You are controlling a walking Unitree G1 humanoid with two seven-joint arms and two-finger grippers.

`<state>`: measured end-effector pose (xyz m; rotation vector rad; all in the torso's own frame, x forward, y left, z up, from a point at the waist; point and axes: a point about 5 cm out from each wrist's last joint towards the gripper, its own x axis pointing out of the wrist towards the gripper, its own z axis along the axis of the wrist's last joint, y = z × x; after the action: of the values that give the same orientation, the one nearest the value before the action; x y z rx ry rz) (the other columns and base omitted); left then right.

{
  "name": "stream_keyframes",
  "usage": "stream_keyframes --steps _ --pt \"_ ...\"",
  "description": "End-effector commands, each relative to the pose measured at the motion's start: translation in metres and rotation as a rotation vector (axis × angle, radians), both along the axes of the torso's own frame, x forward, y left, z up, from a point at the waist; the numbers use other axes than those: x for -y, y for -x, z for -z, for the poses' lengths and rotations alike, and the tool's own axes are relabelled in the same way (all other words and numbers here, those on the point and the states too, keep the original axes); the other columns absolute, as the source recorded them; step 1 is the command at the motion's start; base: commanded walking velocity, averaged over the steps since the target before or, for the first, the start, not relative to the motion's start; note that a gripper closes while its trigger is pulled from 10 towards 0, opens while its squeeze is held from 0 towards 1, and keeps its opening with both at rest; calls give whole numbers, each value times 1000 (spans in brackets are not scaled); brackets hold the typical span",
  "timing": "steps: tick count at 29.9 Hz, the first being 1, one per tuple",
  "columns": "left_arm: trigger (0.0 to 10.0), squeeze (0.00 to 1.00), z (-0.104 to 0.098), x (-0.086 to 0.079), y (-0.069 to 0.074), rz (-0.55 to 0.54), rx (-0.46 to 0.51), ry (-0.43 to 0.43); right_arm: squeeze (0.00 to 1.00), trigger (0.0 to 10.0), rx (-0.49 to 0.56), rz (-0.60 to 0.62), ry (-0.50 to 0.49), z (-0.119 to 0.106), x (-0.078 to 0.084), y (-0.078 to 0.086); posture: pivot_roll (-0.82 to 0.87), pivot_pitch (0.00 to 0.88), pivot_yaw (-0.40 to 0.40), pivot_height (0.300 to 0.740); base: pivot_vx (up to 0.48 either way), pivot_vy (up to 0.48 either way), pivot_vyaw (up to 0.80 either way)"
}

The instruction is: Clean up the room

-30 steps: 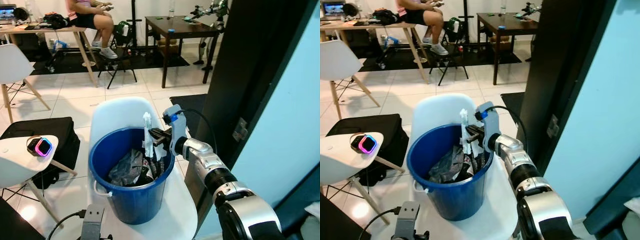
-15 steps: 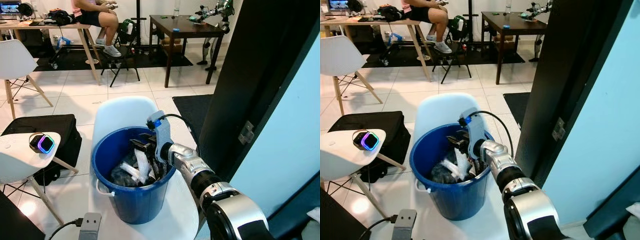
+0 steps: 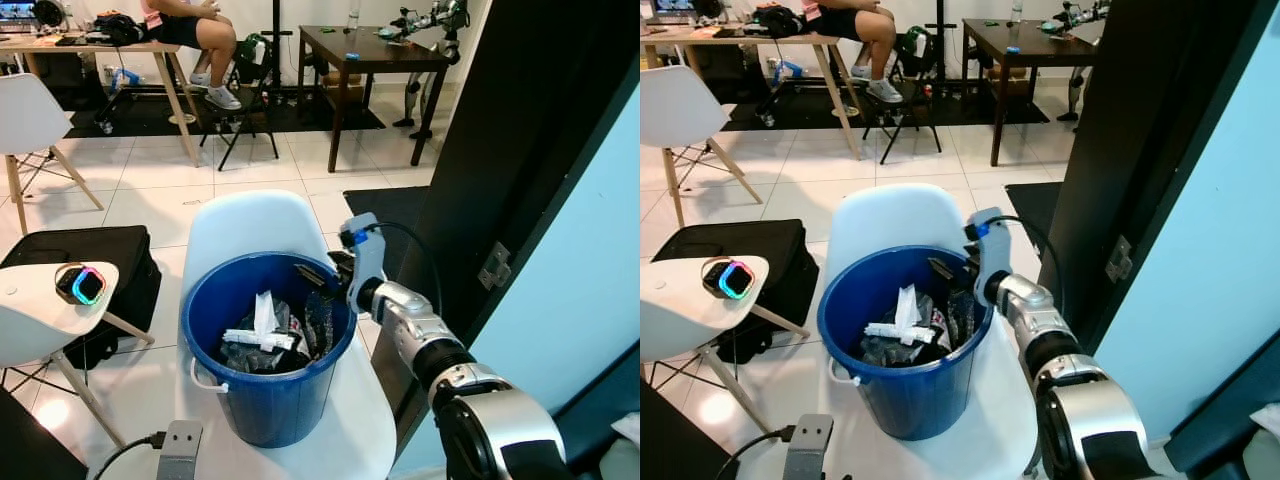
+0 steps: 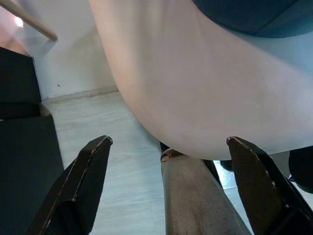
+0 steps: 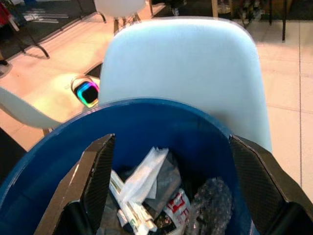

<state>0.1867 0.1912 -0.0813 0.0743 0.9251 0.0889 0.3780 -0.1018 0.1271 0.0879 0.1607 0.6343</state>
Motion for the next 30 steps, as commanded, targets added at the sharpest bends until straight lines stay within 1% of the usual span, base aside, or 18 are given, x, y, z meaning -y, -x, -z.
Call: stream_keyframes --steps 1,2,3,4,5,6,7,10,13,15,18,19,20,24,25,26,27,30 --pt "10000 0 1 -4 2 -22 -15 -1 1000 10000 13 7 -15 0 3 1 18 0 -52 740 0 0 0" --pt "10000 0 1 -4 2 -19 -20 -3 86 10000 0 21 -27 4 12 3 14 0 -48 740 -285 0 0" --pt "10000 0 2 -6 6 -9 -37 -12 0 10000 -45 40 -7 25 34 14 -15 0 -26 740 -292 0 0" --pt "10000 0 4 -7 9 -1 -54 -21 0 10000 -110 65 -11 46 54 27 -22 0 -22 740 -285 0 0" --pt "10000 0 5 -8 12 4 -65 -28 0 10000 -154 81 -14 59 67 37 -22 0 -22 740 -285 0 0" --pt "10000 0 6 -9 13 7 -71 -33 0 10000 -197 114 -15 72 78 47 -29 0 -18 740 -285 0 0" --pt "10000 0 5 -10 13 8 -73 -35 0 10000 -219 135 -18 77 83 51 -29 0 -18 740 -285 0 0" --pt "10000 0 5 -10 12 9 -74 -36 0 10000 -228 147 -16 80 85 53 -29 0 -18 740 -285 0 0" --pt "10000 0 5 -10 12 19 -81 -42 0 10000 -321 244 -6 100 100 69 -41 0 -19 740 -290 0 0" --pt "10000 0 6 -9 14 24 -89 -43 0 10000 -391 331 33 116 109 82 -40 0 -22 740 -304 0 0" --pt "10000 0 7 -7 15 27 -95 -43 0 10000 -467 421 36 131 117 96 -39 0 -28 740 -305 0 0" --pt "10000 0 7 -7 15 26 -97 -43 0 10000 -509 450 47 139 119 104 -38 0 -29 740 -304 0 0" --pt "10000 0 7 -7 15 26 -97 -43 0 10000 -509 450 47 139 119 104 -38 0 -29 740 -304 0 0" --pt "10000 0 9 -8 19 20 -110 -46 0 10000 -619 553 89 159 126 127 -32 0 -38 740 -303 0 0" --pt "10000 0 9 -8 19 20 -110 -46 0 10000 -619 553 89 159 126 127 -32 0 -38 740 -304 0 0" --pt "10000 0 9 -8 20 17 -114 -47 0 10000 -652 585 91 164 127 133 -31 0 -40 740 -300 0 0" --pt "10000 0 9 -8 20 17 -114 -47 0 10000 -652 585 91 164 127 133 -31 0 -40 740 -300 0 0" --pt "10000 0 11 -9 24 10 -127 -47 0 10000 -754 639 126 180 128 154 -24 0 -46 740 -303 0 0"
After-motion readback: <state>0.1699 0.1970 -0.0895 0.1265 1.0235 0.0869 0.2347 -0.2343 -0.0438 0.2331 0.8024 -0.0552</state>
